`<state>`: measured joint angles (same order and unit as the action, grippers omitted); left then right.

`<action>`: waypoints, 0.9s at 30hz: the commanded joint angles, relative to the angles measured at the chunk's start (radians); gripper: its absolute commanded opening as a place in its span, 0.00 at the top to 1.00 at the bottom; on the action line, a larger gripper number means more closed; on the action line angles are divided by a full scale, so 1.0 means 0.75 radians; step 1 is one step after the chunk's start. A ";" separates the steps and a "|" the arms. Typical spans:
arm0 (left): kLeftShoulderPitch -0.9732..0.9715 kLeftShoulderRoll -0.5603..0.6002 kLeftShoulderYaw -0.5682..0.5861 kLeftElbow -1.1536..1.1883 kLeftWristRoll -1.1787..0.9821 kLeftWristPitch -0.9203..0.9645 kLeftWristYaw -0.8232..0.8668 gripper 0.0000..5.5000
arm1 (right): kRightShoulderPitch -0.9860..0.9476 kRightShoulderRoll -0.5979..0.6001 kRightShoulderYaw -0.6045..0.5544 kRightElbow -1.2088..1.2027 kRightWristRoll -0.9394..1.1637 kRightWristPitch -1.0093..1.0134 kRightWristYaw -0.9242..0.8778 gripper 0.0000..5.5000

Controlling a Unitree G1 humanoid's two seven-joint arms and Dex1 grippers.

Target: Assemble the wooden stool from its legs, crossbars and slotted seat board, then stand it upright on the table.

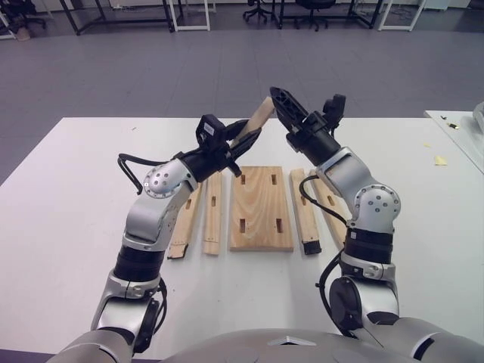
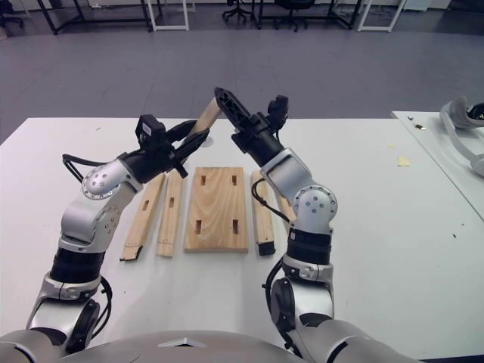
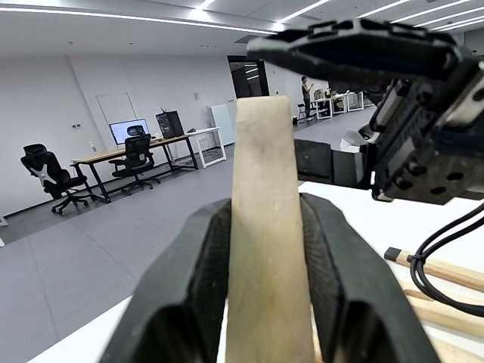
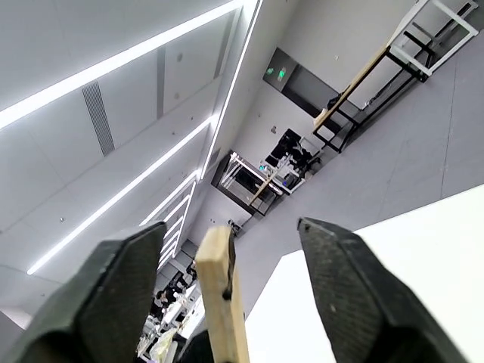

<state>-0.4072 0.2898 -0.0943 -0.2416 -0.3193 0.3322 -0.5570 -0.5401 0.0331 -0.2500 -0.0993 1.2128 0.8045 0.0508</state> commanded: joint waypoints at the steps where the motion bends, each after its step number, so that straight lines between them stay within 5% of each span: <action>1: -0.037 0.016 -0.011 -0.004 0.019 -0.016 -0.019 0.77 | 0.022 -0.035 0.051 -0.022 -0.054 0.020 0.002 0.56; 11: -0.004 0.032 -0.047 0.011 0.077 -0.044 -0.045 0.77 | 0.020 -0.031 0.061 -0.030 -0.056 0.013 0.009 0.92; 17: 0.014 0.041 -0.055 0.058 0.118 -0.035 -0.022 0.77 | 0.067 -0.032 0.052 -0.059 -0.147 -0.070 -0.029 0.92; 22: 0.083 0.056 -0.005 0.077 0.104 0.000 -0.001 0.57 | 0.407 -0.212 -0.005 -0.251 -0.488 -0.281 0.019 0.92; 27: 0.105 0.019 0.080 0.104 0.097 0.021 0.093 0.47 | 0.621 -0.228 -0.052 -0.324 -0.584 -0.388 0.042 0.92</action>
<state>-0.3266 0.3148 -0.0591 -0.1837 -0.2452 0.3334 -0.5217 -0.1060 -0.1441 -0.3045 -0.3251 0.7962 0.5322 0.0701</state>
